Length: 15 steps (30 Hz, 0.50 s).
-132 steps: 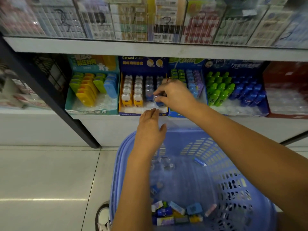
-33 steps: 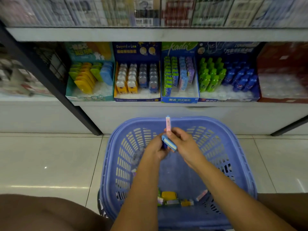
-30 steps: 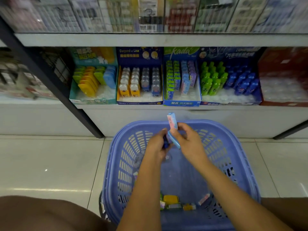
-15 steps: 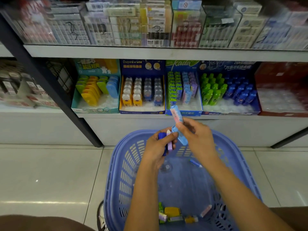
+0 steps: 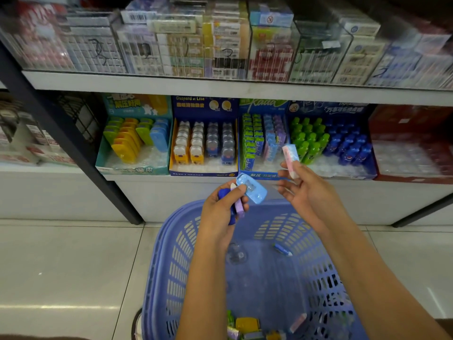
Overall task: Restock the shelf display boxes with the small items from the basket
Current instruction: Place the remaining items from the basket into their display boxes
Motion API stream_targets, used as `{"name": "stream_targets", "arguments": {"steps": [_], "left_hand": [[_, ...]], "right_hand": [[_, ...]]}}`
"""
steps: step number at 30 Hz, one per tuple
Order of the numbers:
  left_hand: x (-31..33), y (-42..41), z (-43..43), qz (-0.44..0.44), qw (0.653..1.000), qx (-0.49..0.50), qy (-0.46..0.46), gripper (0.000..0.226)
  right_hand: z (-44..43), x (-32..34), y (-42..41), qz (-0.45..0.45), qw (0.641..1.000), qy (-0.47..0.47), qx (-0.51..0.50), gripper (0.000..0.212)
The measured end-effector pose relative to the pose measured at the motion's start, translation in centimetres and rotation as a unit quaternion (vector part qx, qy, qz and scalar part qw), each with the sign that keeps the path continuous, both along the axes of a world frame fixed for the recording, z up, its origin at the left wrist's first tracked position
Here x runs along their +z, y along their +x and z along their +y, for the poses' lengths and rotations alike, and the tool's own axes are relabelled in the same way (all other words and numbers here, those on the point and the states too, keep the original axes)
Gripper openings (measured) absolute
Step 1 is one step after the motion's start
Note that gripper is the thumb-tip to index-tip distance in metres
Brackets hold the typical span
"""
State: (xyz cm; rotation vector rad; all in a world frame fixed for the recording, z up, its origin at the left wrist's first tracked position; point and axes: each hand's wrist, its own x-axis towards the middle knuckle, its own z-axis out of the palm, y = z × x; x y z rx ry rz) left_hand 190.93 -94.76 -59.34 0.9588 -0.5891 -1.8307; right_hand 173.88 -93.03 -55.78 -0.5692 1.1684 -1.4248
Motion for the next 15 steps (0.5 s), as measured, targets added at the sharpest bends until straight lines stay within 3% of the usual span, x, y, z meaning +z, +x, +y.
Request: {"name": "stream_targets", "arguments": {"steps": [3, 5, 7, 10, 15], "left_hand": [[0.2, 0.2, -0.2, 0.006, 1.0, 0.024, -0.004, 0.004], [0.3, 0.3, -0.4, 0.001, 1.0, 0.03, -0.007, 0.005], [0.3, 0.4, -0.4, -0.001, 0.999, 0.033, -0.005, 0.004], [0.2, 0.3, -0.4, -0.005, 1.0, 0.03, -0.006, 0.005], [-0.2, 0.1, -0.4, -0.018, 0.999, 0.027, -0.014, 0.006]], "right_hand": [[-0.9, -0.2, -0.8, 0.025, 0.999, -0.003, -0.023, 0.012], [-1.6, 0.2, -1.3, 0.142, 0.99, -0.019, -0.012, 0.009], [-2.7, 0.8, -1.9, 0.301, 0.953, -0.036, -0.01, 0.015], [-4.4, 1.4, -2.4, 0.49, 0.87, -0.049, 0.001, 0.033], [-6.0, 0.7, -2.6, 0.609, 0.789, -0.084, 0.003, 0.026]]}}
